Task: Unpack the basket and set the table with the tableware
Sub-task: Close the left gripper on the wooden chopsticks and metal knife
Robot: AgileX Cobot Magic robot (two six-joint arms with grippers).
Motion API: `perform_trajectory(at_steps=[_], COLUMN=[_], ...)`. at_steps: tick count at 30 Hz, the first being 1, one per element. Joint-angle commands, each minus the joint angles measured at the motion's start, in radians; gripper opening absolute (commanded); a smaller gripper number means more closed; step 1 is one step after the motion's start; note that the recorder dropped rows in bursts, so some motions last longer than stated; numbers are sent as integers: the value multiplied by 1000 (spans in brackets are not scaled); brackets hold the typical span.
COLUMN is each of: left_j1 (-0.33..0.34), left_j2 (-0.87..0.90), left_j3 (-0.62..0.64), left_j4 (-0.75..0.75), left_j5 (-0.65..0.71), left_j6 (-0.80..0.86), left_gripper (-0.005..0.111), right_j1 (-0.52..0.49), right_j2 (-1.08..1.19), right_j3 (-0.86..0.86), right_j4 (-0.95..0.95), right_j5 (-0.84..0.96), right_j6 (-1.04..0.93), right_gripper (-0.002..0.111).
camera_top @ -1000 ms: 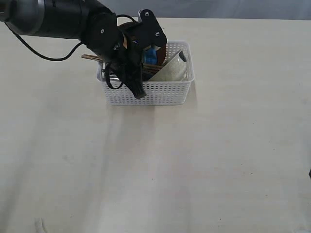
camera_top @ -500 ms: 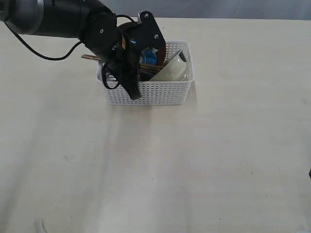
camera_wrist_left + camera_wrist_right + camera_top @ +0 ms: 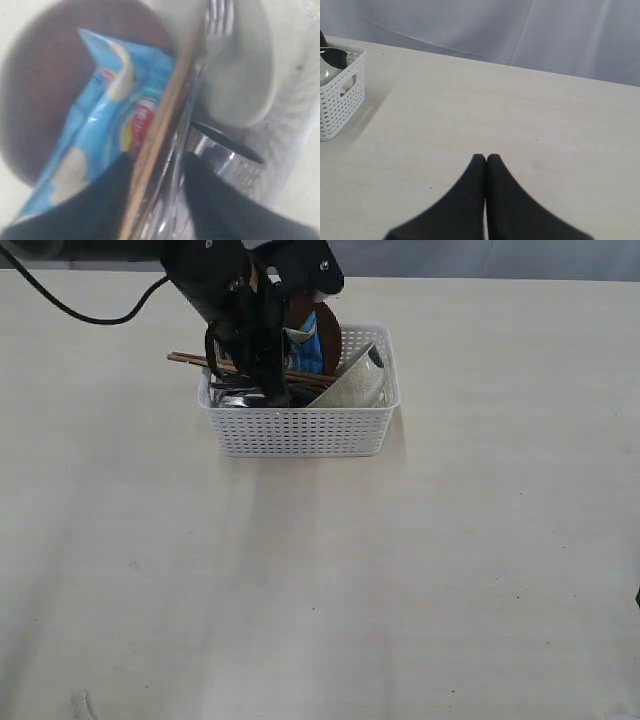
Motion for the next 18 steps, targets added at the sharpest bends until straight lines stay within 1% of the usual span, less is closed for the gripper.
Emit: perform_trajectory(at_steps=[1,4,5,6,8,10,12,14,18], left_j1=[0,12,14,14,14,14,14,14,14], left_j2=[-4,18,28,36,48,59,63,75,99], left_j3=[-115,-209,-240,-269,-312,-342,-349,-349,-318], left_j4=[1,-34,-44,-44,-52,-45,-17,20,20], left_j5=[235,382,432,475,534,563,563,563,563], left_j6=[-66,-106,-94,-84,-82,-82,-48,30,192], left_gripper=[55,36,32,32,34,43,52,54,54], right_j1=[-5,-5,-5,-5,-5,-5,-5,-5,-5], right_j2=[-4,-4,-4,-4,-4,-4,-4,-4,-4], right_j3=[4,4,4,4,4,4,4,4,4], right_j4=[-6,-6,-6,-6,-6,-6,-6,-6,-6], right_j5=[-3,-3,-3,-3,-3,-3,-3,-3,-3], right_j6=[1,1,1,1,1,1,1,1,1], right_gripper=[0,0,0,0,0,0,0,0,0])
